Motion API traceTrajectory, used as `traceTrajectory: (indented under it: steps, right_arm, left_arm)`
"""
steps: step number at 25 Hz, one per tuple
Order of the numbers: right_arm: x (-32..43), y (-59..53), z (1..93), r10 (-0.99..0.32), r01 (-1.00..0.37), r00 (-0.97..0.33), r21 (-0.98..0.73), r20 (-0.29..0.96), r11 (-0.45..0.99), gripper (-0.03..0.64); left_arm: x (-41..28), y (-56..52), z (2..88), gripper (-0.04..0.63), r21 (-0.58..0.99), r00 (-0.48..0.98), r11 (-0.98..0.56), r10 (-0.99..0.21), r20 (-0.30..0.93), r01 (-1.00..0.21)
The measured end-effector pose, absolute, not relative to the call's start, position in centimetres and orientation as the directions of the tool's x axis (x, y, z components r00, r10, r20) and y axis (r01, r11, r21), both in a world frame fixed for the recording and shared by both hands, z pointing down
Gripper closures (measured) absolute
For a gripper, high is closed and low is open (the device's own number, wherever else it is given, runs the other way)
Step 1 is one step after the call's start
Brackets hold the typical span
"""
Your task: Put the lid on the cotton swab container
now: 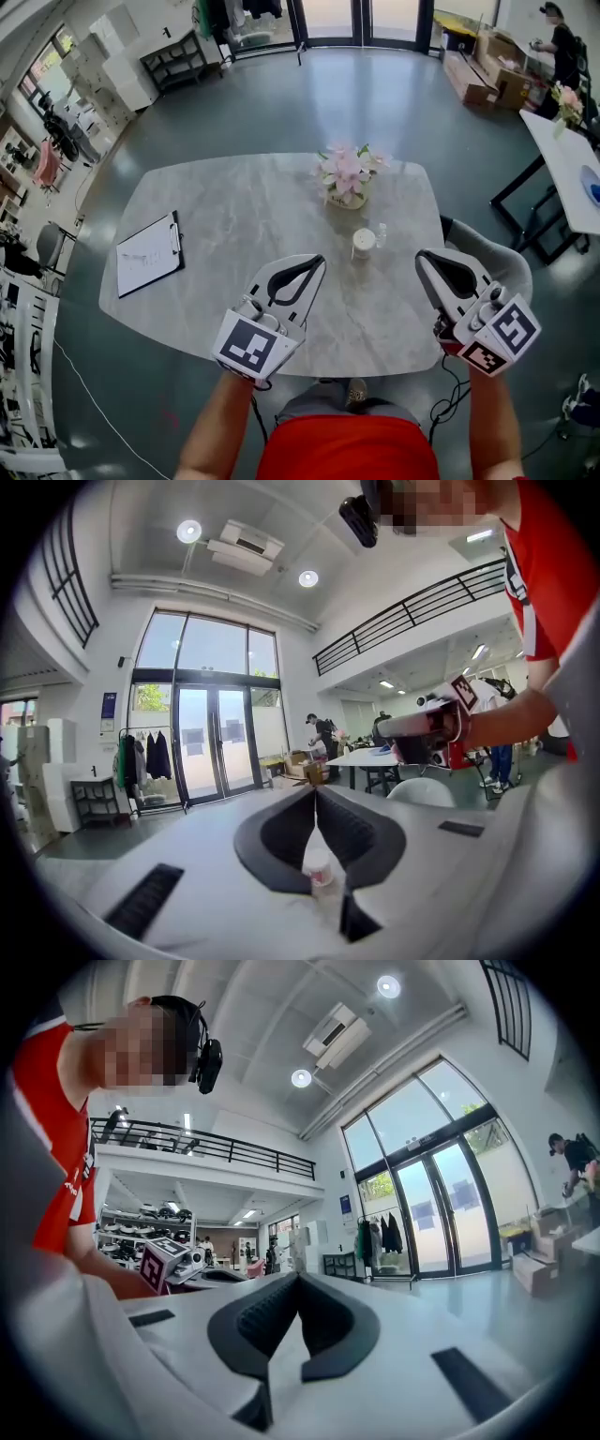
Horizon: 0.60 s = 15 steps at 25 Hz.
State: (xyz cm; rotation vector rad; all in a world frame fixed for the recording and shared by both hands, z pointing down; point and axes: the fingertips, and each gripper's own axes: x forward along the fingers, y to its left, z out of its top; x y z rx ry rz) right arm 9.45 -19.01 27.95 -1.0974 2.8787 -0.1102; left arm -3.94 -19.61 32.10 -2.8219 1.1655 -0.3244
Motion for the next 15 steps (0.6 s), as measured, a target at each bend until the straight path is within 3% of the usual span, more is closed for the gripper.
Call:
traceTrajectory:
  steps: [6,15]
  right_arm:
    - [9.2,-22.2,30.5,-0.707,-0.706,-0.706,-0.103,0.029,0.701,0.617]
    - [9.7,-25.5,36.3,-0.698,-0.718,-0.695,-0.132,0.17,0.683,0.58]
  left_arm:
    - [-3.1,-23.7,34.7,0.541,-0.2,0.758,-0.783,-0.621,0.199,-0.589]
    - [-0.6,-26.8,41.1,0.366,-0.155,0.81,-0.88,-0.474,0.346,-0.449]
